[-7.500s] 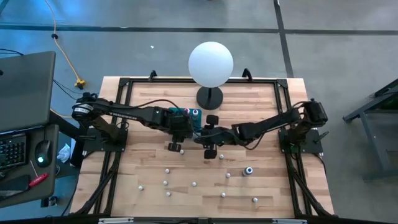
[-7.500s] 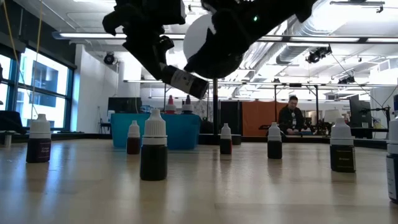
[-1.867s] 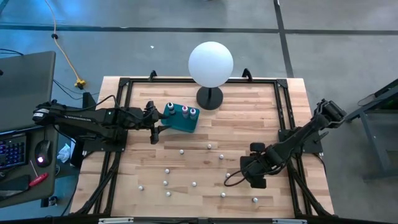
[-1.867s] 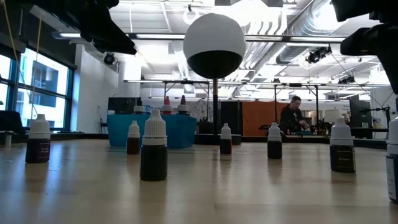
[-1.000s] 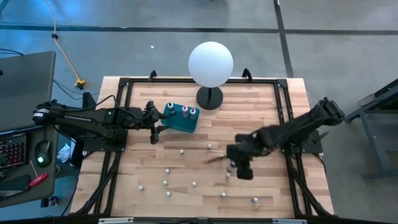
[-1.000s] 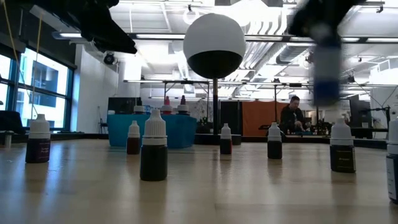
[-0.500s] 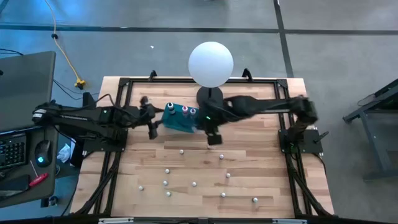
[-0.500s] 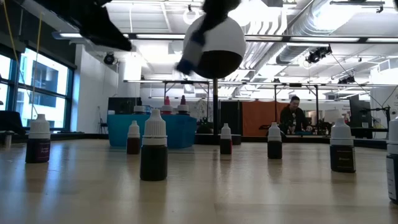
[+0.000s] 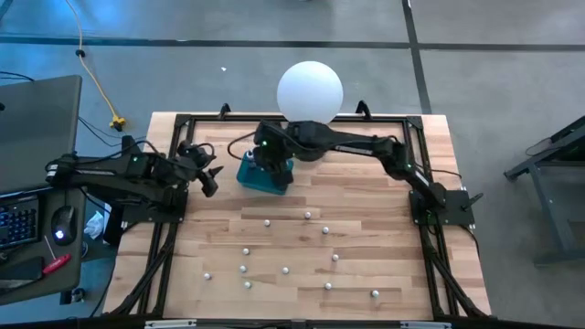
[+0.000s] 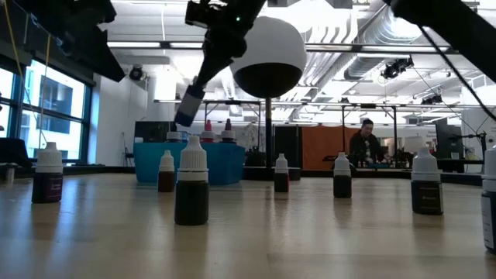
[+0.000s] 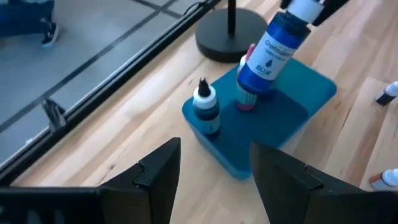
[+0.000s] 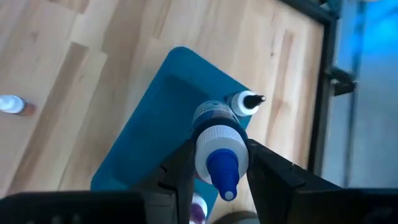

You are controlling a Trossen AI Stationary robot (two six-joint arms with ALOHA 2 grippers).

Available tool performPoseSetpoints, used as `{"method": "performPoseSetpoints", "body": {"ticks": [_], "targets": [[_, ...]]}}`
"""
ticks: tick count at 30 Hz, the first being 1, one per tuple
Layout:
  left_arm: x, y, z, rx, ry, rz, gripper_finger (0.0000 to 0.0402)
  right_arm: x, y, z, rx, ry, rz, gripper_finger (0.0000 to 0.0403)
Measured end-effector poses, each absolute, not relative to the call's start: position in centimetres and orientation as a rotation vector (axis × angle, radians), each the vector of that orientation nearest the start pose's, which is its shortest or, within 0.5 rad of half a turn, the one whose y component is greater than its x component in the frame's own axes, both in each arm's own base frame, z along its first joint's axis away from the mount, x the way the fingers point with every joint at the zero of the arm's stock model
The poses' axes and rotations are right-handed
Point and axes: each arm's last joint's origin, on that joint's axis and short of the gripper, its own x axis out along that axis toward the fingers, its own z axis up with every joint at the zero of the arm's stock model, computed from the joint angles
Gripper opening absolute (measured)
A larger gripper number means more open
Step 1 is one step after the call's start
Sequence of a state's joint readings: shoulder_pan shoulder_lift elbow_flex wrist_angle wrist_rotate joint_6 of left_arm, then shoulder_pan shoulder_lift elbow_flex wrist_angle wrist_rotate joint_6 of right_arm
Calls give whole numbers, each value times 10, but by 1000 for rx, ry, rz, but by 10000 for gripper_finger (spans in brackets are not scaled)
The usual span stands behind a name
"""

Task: Pick & Place food coloring
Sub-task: Put the large blue food coloring bottle into the blue bin

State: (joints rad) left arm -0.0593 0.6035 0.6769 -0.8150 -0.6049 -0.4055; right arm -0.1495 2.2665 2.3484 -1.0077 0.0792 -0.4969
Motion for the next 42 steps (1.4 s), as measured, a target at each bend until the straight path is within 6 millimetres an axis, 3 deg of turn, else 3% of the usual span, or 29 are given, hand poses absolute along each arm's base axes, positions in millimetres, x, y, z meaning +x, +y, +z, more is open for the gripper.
{"method": "performPoseSetpoints", "body": {"ticks": [6,14,27,36,42], "targets": [[113,9,268,-137,612,623,188,479,-92,296,-418,1006,13,118],[112,9,268,-128,608,638,188,476,-108,296,-342,988,52,118],[118,8,264,-173,637,625,188,481,-107,272,-328,997,80,119],[123,11,214,-268,698,848,189,485,-105,277,-367,968,30,119],[120,11,191,-319,704,900,188,484,-106,277,-381,977,5,119]]}}
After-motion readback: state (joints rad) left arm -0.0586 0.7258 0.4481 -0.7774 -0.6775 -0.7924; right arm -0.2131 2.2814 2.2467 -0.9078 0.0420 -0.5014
